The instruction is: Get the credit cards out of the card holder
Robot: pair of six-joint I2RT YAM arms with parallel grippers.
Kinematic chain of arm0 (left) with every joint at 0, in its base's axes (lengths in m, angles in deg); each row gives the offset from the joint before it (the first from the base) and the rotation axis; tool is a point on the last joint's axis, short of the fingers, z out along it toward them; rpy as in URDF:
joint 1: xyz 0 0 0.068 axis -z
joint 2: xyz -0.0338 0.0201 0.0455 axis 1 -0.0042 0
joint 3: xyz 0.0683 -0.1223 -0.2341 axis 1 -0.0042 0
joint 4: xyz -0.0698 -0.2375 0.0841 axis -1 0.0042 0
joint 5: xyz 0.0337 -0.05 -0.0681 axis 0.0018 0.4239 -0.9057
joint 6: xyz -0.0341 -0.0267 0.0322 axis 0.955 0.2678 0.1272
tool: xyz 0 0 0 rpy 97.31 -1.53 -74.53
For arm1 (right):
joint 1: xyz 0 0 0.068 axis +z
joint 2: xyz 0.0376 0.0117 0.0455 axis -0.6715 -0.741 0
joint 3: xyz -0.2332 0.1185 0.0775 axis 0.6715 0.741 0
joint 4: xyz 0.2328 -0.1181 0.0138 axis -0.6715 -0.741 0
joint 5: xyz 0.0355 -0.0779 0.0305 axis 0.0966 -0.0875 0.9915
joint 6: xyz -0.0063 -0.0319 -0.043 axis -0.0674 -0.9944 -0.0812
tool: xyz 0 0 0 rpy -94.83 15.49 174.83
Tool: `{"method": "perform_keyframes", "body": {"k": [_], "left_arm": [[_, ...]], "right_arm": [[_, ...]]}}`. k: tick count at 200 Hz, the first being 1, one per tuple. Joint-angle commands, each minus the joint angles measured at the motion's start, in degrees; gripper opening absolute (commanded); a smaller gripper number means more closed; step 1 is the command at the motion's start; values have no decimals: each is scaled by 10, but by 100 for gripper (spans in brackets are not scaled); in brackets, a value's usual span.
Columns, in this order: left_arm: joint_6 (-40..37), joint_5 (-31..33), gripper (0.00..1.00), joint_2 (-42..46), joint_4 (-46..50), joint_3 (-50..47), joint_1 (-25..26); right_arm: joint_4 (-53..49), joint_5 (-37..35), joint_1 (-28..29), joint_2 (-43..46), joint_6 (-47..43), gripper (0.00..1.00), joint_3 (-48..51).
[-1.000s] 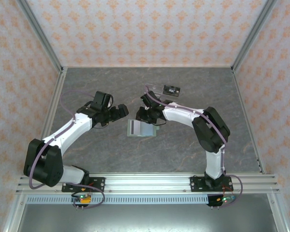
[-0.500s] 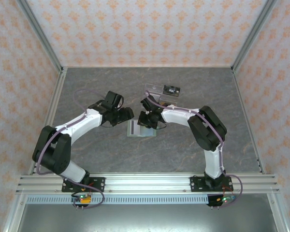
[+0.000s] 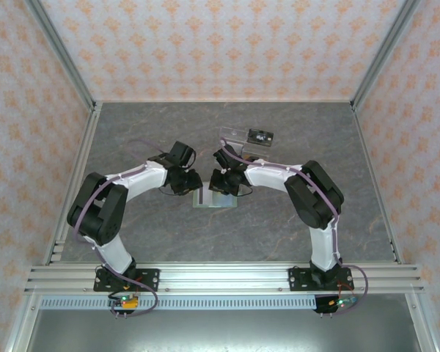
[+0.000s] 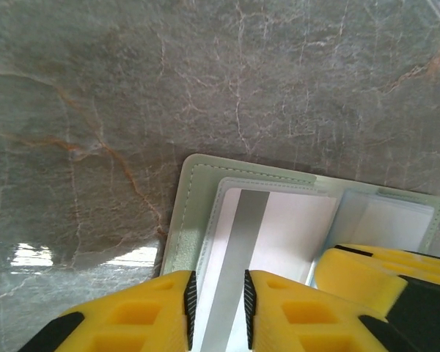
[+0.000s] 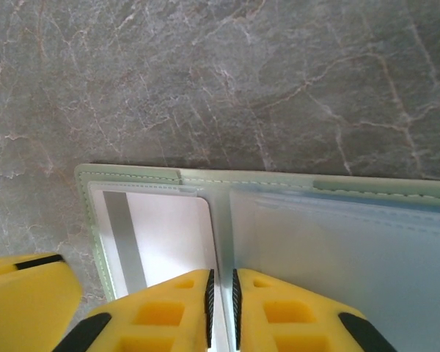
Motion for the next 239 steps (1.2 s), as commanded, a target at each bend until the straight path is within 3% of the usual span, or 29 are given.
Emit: {"method": "perform_keyframes", "body": {"k": [1, 26, 120, 239], "left_arm": [[7, -7, 25, -9, -5, 11, 8], [8, -5, 22, -4, -6, 3, 10], [16, 2, 13, 14, -22, -45, 22], [21, 27, 7, 3, -8, -53, 21]], "right_arm": [[15, 25, 3, 39, -7, 18, 16], [31, 62, 5, 38, 13, 18, 32], [16, 63, 6, 29, 30, 17, 57], [24, 90, -3, 52, -34, 13, 67]]}}
